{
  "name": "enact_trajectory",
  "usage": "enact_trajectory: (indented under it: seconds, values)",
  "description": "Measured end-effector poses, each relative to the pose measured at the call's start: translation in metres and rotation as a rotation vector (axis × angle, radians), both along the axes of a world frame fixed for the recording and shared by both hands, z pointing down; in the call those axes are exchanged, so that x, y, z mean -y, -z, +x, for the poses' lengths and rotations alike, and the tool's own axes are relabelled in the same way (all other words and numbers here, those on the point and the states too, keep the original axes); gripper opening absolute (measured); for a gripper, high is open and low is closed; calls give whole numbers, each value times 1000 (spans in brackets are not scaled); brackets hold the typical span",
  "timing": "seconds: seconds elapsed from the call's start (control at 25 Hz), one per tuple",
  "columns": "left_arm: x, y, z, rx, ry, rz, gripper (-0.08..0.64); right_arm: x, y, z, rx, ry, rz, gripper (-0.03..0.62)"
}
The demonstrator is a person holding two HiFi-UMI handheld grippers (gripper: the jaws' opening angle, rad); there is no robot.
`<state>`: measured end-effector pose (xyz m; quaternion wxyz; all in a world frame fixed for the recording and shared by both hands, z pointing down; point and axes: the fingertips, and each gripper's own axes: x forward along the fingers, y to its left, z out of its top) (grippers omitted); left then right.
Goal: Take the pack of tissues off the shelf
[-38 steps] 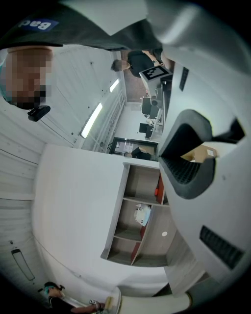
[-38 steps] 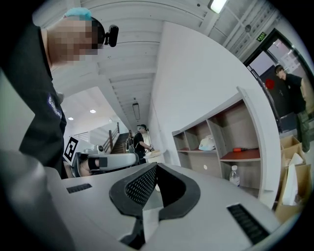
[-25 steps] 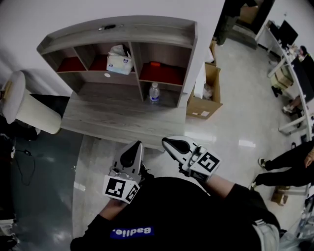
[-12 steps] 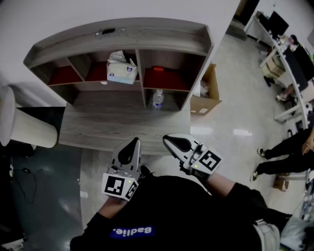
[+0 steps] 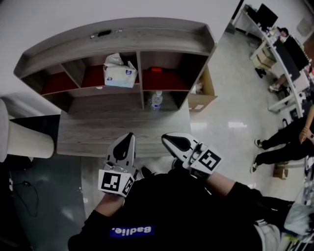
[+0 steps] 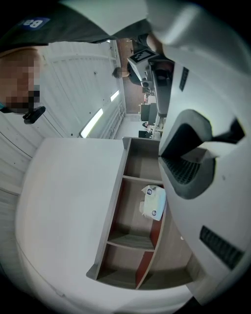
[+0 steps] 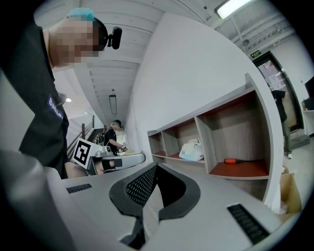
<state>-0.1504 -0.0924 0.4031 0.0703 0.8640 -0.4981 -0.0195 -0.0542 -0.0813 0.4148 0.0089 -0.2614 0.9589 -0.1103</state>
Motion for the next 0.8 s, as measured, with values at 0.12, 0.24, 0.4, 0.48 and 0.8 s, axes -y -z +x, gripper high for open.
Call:
enact_trajectory:
  seconds: [0.12, 0.24, 0.4, 0.48, 0.8]
  values:
    - [10, -1, -2, 13, 5, 3, 2, 6, -1, 0, 1, 0, -4, 26]
    - [21, -3, -6, 28, 30, 6, 2, 14, -2, 2, 3, 7, -9, 26]
    - [34, -11, -8, 58, 67, -5, 3, 23, -2, 7, 12, 30, -12, 26]
    - [39, -12, -7, 71, 81, -7, 3, 27, 1, 10, 18, 43, -9, 26]
    - [64, -22, -8, 207, 119, -4, 37, 42, 8, 22, 32, 83, 1, 26]
